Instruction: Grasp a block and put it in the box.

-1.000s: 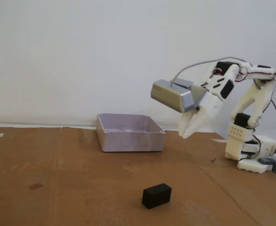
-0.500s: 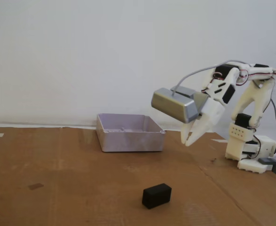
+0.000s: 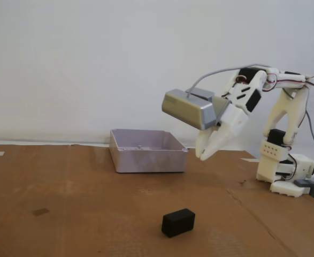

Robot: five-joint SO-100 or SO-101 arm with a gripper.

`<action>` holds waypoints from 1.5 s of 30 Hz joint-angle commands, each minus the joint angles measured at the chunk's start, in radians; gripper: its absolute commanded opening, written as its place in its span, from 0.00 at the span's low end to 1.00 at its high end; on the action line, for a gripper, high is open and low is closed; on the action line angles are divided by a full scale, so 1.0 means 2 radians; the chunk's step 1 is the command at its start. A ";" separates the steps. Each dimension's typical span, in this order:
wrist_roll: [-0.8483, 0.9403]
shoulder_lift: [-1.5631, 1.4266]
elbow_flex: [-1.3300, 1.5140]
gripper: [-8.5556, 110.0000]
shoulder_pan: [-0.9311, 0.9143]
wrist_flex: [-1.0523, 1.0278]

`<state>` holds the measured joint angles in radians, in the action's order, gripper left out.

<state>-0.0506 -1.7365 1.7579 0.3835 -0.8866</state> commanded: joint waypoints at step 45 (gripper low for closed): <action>-0.005 0.149 -0.213 0.09 0.030 0.022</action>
<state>-0.0506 -1.4036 1.4650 0.4571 -0.8866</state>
